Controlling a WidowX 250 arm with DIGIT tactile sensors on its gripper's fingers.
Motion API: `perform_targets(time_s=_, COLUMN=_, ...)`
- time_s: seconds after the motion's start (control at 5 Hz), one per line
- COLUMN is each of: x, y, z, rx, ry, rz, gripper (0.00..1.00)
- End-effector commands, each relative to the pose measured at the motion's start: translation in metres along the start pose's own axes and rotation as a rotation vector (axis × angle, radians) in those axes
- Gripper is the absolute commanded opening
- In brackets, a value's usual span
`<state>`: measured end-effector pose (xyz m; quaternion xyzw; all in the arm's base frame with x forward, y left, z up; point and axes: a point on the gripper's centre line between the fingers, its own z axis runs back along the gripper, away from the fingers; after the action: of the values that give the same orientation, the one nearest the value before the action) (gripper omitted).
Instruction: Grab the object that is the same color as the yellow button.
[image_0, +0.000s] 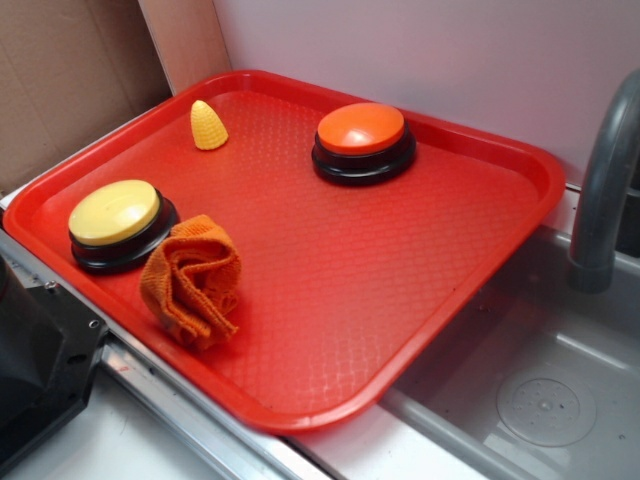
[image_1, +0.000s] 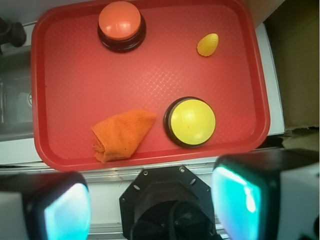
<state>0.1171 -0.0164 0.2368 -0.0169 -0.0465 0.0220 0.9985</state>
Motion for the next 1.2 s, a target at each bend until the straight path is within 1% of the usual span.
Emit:
perform_targets(time_s=0.0, x=0.0, y=0.0, z=0.0, rx=0.0, ry=0.0, rz=0.0, gripper=1.0)
perform_targets(time_s=0.2, x=0.046, y=0.047, z=-0.044, rx=-0.005, ry=0.131, rz=0.216, gripper=1.0)
perform_targets(time_s=0.4, x=0.079, y=0.082, z=-0.066, rx=0.071, ry=0.153, rz=0.42, gripper=1.0)
perform_targets(time_s=0.6, x=0.101, y=0.115, z=-0.091, rx=0.049, ry=0.107, rz=0.612, gripper=1.0)
perform_targets(time_s=0.8, x=0.114, y=0.148, z=-0.124, rx=0.001, ry=0.041, rz=0.765, gripper=1.0)
perform_targets(time_s=1.0, x=0.119, y=0.153, z=-0.146, rx=0.013, ry=-0.031, rz=0.791, gripper=1.0)
